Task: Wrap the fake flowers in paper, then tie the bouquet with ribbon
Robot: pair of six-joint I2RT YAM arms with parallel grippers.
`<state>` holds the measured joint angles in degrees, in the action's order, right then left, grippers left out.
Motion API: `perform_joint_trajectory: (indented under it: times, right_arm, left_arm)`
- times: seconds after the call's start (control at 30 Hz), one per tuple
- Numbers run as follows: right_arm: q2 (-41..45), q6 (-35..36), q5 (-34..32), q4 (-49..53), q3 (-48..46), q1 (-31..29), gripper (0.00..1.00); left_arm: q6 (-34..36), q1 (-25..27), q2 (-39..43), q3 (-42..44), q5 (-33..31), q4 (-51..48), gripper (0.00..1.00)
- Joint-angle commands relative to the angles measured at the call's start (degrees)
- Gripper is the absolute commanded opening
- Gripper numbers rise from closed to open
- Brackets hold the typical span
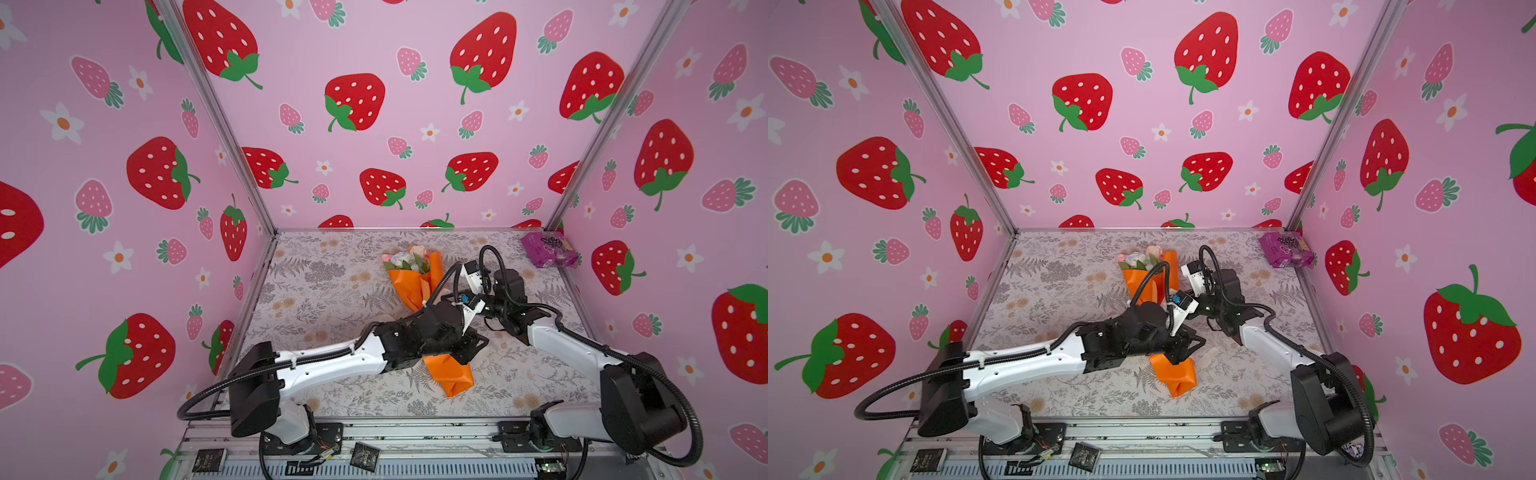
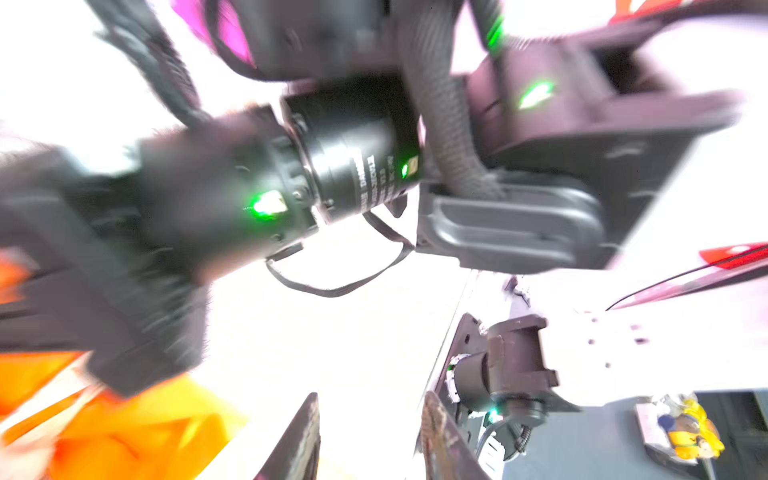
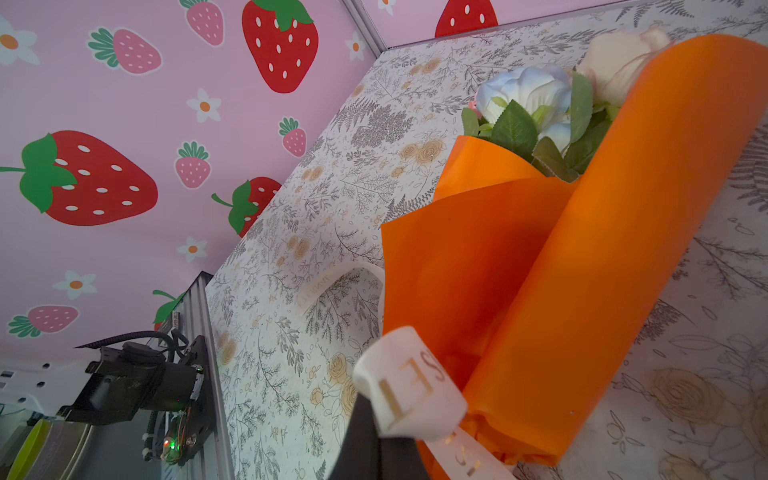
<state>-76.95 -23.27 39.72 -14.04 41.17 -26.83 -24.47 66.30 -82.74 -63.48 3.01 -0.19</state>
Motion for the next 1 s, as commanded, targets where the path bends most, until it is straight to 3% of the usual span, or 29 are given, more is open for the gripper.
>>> perform_joint_trajectory:
  times: [0.0,0.13,0.27,0.37,0.53,0.67,0.97]
  right_arm:
    - [2.1,1.9,1.0,-1.5,-0.6,0.1,0.00]
    - [3.4,3.2,2.3,-2.0,-1.7,-0.3,0.00]
    - [5.7,6.2,2.3,-2.0,-3.3,-1.9,0.00]
    - [7.4,10.7,1.1,-1.5,-4.4,-4.9,0.00]
    - [7.0,16.3,-2.5,1.5,-3.5,-9.8,0.00]
    - [4.4,18.0,-3.0,3.8,-1.6,-12.0,0.00]
    - [2.2,19.9,-1.0,5.1,-0.4,-13.9,0.00]
  left_arm:
    - [-2.1,-0.8,7.5,6.2,-7.7,5.4,0.38]
    - [-12.6,-7.8,15.6,13.5,-11.3,4.7,0.41]
    - [-26.6,-20.9,17.0,18.0,1.8,6.8,0.44]
    - [-32.6,-26.1,15.5,19.0,10.7,9.8,0.51]
    - [-37.3,-27.6,12.0,15.8,16.9,6.9,0.56]
    - [-40.3,-27.5,11.0,16.2,17.9,7.2,0.63]
    - [-41.4,-27.3,5.7,14.6,21.3,8.4,0.64]
